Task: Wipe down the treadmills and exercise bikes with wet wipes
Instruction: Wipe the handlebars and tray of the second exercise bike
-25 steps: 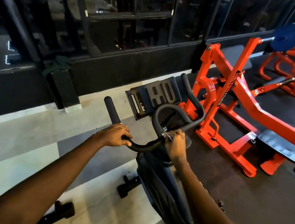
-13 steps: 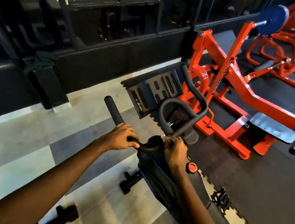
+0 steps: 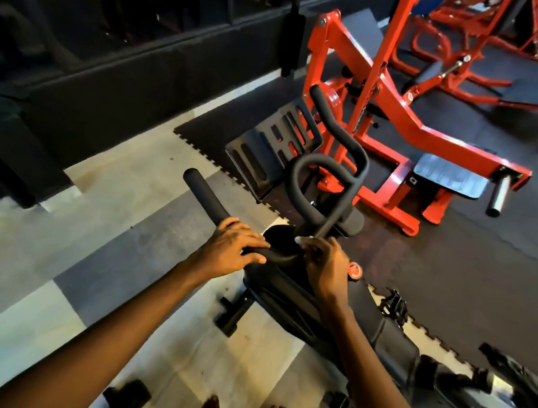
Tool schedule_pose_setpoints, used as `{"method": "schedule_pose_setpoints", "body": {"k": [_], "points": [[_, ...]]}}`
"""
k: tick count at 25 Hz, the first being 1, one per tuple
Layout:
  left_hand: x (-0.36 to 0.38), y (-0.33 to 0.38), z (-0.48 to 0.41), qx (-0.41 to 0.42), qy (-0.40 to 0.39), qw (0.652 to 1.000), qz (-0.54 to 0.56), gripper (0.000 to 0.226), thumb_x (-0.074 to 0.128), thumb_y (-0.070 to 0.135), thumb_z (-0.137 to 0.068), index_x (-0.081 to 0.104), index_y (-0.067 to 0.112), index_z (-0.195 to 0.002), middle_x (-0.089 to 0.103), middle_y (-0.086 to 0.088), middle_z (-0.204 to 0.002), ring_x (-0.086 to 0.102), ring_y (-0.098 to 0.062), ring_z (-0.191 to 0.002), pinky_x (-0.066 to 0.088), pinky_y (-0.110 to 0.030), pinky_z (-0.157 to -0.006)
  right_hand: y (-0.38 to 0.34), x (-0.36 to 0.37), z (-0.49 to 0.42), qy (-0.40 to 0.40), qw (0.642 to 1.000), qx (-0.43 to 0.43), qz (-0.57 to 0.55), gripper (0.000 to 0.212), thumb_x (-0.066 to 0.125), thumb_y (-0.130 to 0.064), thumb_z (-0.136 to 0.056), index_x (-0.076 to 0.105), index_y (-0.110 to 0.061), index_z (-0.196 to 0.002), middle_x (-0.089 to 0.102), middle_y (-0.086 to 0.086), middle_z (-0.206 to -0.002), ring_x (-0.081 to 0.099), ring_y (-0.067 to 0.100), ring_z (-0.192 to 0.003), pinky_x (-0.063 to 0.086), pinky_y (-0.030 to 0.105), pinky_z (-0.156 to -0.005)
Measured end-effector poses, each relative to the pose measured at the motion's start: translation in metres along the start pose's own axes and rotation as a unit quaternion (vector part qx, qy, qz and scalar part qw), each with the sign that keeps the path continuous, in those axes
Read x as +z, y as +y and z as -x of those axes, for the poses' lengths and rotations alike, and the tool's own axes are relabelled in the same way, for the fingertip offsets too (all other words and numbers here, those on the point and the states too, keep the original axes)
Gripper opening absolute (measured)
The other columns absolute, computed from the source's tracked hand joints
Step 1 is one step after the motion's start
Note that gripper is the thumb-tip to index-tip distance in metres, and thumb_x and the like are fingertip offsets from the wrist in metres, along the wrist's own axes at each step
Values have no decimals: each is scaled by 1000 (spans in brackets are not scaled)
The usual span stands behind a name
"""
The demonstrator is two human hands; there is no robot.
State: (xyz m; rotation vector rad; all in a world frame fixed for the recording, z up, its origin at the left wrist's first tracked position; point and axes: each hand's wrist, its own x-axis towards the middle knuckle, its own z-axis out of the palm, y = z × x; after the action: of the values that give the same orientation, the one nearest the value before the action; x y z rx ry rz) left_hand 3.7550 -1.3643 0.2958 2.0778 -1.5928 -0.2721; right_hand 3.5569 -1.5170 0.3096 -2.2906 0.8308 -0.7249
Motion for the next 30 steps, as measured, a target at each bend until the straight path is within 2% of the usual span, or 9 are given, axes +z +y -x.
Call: {"method": "schedule_pose_setpoints", "body": {"k": [4, 7, 10, 13, 16, 19, 23, 26, 30], "points": [[4, -1, 3, 20, 23, 1000, -2, 37, 70, 41, -92, 69, 29, -127, 64, 10, -135, 43, -9, -137, 1, -21, -116, 2, 4, -10, 95, 991, 83, -36, 17, 74, -12, -90, 78, -23, -102, 66, -3, -96, 67, 11, -85, 55, 30, -77], [5, -2, 3, 28, 21, 999, 2, 37, 68, 41, -93, 69, 28, -128, 63, 9, -137, 42, -10, -140, 2, -26, -118, -19, 13, 25, 51, 997, 42, -35, 25, 72, -7, -90, 75, -20, -111, 61, -8, -105, 60, -1, -89, 52, 14, -82], [5, -3, 4, 40, 13, 999, 6, 38, 66, 39, -95, 67, 27, -131, 61, 7, -140, 37, -11, -144, 2, -32, -121, -19, 9, 35, 15, 1000, 12, -22, 33, 71, -2, -87, 72, -18, -116, 60, -7, -108, 60, 0, -91, 51, 12, -82], [1, -6, 6, 65, 0, 998, -7, 41, 63, 33, -98, 62, 22, -137, 57, 3, -145, 36, -14, -146, -1, -31, -121, -7, 4, 6, 83, 992, 81, -40, 26, 71, -4, -88, 72, -17, -110, 67, -2, -101, 67, 9, -89, 49, 9, -76], [-6, -12, 7, 97, 0, 995, -20, 42, 65, 27, -98, 60, 18, -139, 58, -1, -144, 42, -18, -143, 11, -38, -123, -4, 10, 5, 116, 984, 123, -59, 17, 72, -13, -91, 74, -17, -108, 68, -2, -98, 66, 5, -87, 53, 16, -78], [-8, -17, 8, 114, 13, 993, -24, 42, 68, 22, -95, 62, 16, -136, 62, -4, -139, 50, -20, -137, 25, -44, -121, -22, 21, 39, 44, 992, 84, -82, 16, 69, -14, -93, 71, -24, -104, 63, -10, -100, 63, 2, -89, 54, 21, -78], [-8, -18, 8, 102, 7, 995, -11, 42, 70, 24, -94, 64, 18, -135, 64, -1, -135, 53, -16, -133, 25, -40, -121, -20, 13, 36, 43, 994, 67, -74, 10, 72, -13, -91, 72, -18, -100, 58, -6, -104, 60, 2, -91, 52, 13, -77], [-6, -13, 8, 81, 4, 997, -13, 41, 70, 24, -94, 65, 17, -134, 65, -1, -132, 54, -17, -131, 25, -43, -121, -11, 6, 20, 64, 988, 99, -95, 11, 74, -15, -91, 75, -18, -101, 61, -8, -100, 63, 1, -88, 57, 22, -77], [-1, -11, 13, 65, 26, 997, -19, 41, 71, 23, -93, 66, 15, -132, 66, -2, -130, 55, -19, -129, 28, -46, -120, -32, 14, 37, -33, 996, 41, -65, 15, 71, -13, -91, 75, -16, -105, 63, -3, -103, 60, 6, -88, 48, 15, -76]]}}
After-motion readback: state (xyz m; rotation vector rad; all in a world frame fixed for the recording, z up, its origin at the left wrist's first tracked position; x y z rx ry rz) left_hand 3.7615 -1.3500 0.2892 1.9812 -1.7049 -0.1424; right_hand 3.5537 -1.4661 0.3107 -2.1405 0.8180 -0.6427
